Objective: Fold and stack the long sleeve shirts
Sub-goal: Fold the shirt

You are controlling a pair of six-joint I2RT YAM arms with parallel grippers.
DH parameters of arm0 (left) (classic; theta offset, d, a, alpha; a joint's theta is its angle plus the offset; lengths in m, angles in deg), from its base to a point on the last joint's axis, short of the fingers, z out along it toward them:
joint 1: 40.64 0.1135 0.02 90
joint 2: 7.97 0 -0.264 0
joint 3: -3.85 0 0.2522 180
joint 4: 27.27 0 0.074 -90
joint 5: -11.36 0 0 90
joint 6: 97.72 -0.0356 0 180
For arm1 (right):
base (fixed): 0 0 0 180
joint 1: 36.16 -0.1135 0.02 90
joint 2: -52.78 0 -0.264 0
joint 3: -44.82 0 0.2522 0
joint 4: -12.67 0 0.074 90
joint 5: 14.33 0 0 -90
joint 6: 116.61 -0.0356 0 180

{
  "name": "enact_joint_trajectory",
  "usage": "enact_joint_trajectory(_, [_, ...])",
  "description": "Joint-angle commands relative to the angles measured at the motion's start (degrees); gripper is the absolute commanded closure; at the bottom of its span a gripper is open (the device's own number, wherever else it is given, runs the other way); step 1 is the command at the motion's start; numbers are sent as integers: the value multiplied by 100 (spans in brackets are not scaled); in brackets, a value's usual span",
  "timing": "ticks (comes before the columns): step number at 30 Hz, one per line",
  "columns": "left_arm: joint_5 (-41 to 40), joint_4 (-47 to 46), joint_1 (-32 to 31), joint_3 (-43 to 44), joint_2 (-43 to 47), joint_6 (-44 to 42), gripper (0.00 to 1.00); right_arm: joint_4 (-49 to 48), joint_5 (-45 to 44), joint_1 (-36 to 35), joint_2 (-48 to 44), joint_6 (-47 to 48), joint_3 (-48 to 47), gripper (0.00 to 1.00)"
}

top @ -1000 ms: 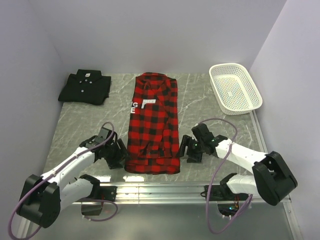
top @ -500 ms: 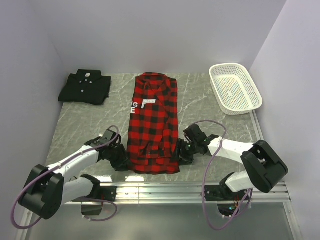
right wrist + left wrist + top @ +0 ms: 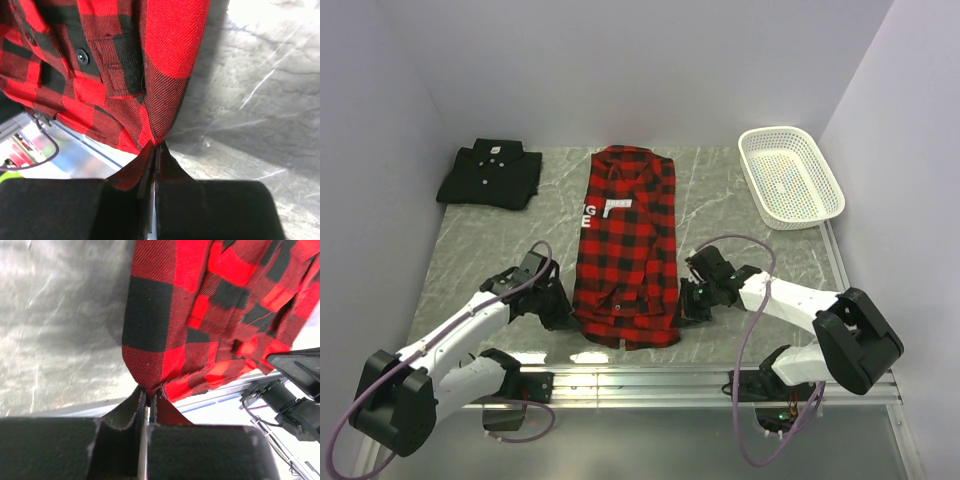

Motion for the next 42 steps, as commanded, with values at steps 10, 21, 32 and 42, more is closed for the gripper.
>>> enact_joint_trajectory(10, [577,999,-23,437,616,-202,100,1033,617,-49,-564,756,-259,100])
enact_joint_trajectory(21, [-11,-2,73,1458,283,449,99,1350,335,363,-390,1002,-1823,100])
enact_joint_trajectory(32, [-407,-2041,864,2371,-1676,502,99,893,406,1304,1069,1345,-3634,100])
enact_joint_trajectory(42, [-504,-2543,1040,3935,-3487,255,99,542,98,1647,2527,1592,-4874,100])
